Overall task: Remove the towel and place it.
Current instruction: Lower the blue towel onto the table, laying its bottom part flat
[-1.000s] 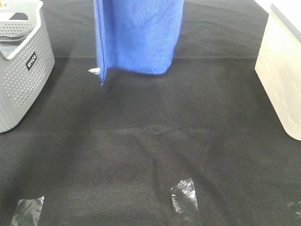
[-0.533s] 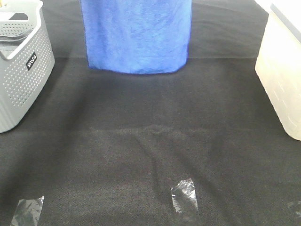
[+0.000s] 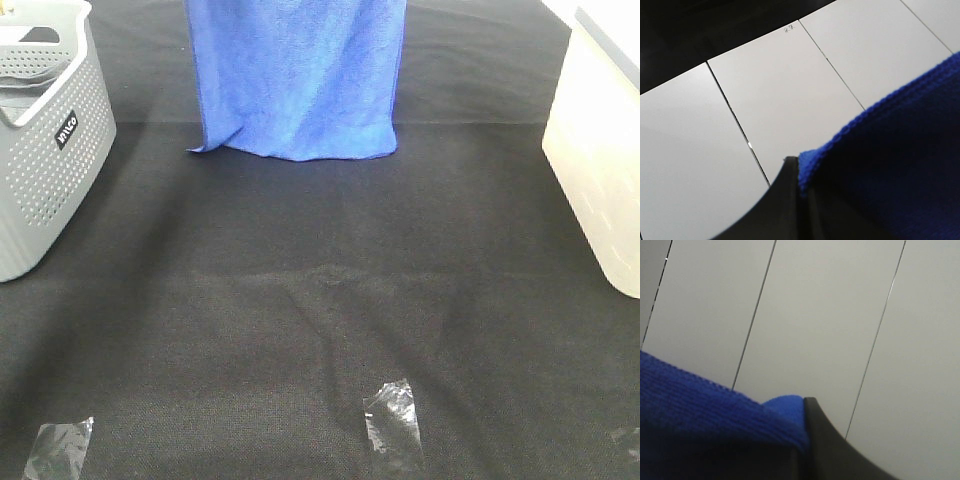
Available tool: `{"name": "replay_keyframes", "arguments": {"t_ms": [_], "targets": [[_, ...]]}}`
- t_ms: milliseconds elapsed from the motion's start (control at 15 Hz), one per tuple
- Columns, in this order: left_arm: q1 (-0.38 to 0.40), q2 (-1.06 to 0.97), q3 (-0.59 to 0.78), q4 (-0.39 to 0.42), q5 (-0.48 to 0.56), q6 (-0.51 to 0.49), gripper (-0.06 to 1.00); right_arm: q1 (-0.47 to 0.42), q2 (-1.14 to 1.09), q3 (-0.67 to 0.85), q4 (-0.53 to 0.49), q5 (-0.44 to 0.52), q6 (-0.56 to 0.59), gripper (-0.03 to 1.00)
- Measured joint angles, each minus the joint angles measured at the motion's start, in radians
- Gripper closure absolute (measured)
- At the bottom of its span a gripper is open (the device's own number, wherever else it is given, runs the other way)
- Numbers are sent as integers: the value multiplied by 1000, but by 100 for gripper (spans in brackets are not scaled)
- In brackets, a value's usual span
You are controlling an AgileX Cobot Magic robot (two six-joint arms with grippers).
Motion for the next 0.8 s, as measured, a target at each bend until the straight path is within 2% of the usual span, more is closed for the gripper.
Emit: {"name": "replay_keyframes", "arguments": {"t_ms": [200,333,467,600,733,800], "targets": [[4,4,0,0,44,-73,94,0,0,0,2,60,0,94],[4,4,-3,1,169,-186,94,0,-2,0,3,178,0,94],[0,0,-3,1,353,-301,94,0,-8,0,33,320,0,94],[-22,-30,-3,-5,605,-354,94,1,-44,0,73,494,0,94],[-49,-85,-3,-79,881,-310,94,1,-94,0,85,667,0,94],[-57,-120,-3,-170,1009,-237,94,1,-121,0,88,747,0,94]]}}
